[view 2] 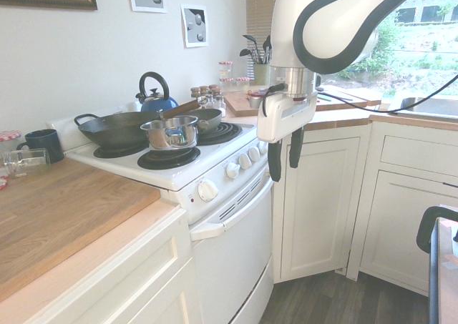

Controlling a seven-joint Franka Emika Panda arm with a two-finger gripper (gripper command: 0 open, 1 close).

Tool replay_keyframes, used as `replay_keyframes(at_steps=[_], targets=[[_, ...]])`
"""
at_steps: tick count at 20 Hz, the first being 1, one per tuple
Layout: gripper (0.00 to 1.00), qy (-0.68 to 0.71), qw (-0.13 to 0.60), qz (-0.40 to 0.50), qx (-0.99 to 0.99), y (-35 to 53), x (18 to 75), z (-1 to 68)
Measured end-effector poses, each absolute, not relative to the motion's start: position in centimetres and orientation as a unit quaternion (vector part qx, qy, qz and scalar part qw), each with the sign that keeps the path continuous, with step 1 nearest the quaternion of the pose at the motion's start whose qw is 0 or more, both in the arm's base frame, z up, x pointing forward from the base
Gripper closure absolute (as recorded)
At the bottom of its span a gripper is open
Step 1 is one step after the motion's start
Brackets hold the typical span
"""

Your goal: Open the oven

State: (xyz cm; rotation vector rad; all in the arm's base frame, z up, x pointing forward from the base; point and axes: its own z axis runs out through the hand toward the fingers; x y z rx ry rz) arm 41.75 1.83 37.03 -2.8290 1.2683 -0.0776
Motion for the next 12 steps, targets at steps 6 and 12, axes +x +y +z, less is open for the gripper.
replay_keyframes(at_steps=[6,12], targets=[[0.00,0.408,0.015,-0.046,-0.911,1.1,42.5,36.9],[0.00,0.434,0.011,-0.062,-0.899,-3.2,45.5,29.5]])
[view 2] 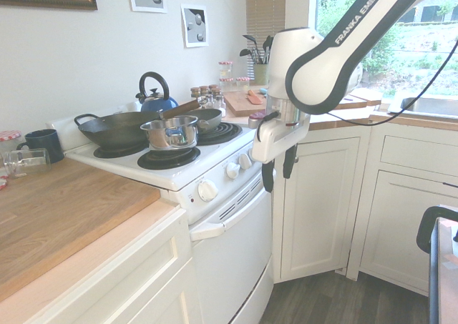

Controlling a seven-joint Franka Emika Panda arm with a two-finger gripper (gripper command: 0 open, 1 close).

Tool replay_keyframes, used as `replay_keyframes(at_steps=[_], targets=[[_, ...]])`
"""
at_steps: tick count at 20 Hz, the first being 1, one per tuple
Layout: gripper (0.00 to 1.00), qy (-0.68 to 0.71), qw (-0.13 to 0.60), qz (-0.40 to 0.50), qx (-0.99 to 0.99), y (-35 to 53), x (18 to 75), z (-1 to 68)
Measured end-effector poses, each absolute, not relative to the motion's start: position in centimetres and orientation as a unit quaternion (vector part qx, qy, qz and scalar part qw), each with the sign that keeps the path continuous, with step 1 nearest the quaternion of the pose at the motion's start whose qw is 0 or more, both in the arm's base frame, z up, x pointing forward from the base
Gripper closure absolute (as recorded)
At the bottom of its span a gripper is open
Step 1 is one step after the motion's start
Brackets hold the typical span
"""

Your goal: Open the oven

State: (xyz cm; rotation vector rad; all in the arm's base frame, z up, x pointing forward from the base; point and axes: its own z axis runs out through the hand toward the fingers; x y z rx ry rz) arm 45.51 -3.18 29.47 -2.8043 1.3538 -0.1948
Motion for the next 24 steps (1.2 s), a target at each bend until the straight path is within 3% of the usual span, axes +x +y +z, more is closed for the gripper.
replay_keyframes(at_steps=[11,24], targets=[[0.00,0.444,0.032,-0.082,-0.892,-5.6,54.6,22.0],[0.00,0.439,0.044,-0.093,-0.892,-4.9,57.7,18.2]])
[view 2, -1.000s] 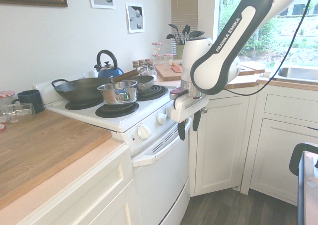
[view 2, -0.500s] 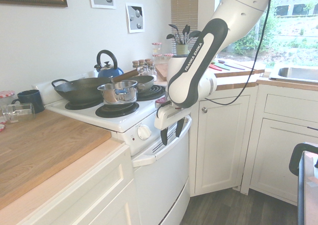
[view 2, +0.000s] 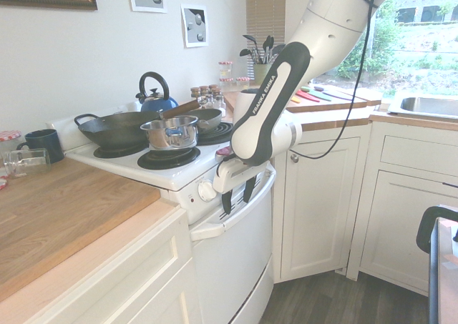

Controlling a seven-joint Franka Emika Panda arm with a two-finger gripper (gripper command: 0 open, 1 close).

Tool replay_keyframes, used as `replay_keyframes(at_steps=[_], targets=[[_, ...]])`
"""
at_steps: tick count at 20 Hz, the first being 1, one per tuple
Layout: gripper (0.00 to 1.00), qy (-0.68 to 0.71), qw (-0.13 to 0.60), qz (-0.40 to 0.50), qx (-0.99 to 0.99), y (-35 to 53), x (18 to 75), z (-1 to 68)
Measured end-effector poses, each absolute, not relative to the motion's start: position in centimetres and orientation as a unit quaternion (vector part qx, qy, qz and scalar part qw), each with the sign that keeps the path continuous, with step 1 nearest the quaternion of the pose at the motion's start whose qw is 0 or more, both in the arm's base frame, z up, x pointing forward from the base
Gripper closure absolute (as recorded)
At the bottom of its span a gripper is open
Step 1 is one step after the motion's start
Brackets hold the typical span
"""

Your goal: Open the oven

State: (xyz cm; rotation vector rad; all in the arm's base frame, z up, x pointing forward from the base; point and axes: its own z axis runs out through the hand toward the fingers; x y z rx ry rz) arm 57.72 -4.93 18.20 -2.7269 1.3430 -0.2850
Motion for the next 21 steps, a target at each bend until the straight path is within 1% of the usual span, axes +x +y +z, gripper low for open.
replay_keyframes(at_steps=[7,9,13,15,21], targets=[[0.00,0.422,0.036,-0.117,-0.898,-6.1,57.1,14.7],[0.00,0.417,0.031,-0.120,-0.900,-7.0,55.7,13.3],[0.00,0.433,-0.001,-0.070,-0.899,-11.0,47.1,7.9],[0.00,0.420,-0.008,-0.059,-0.906,-13.2,43.5,6.5],[0.00,0.384,-0.017,-0.050,-0.922,-18.5,36.4,4.4]])
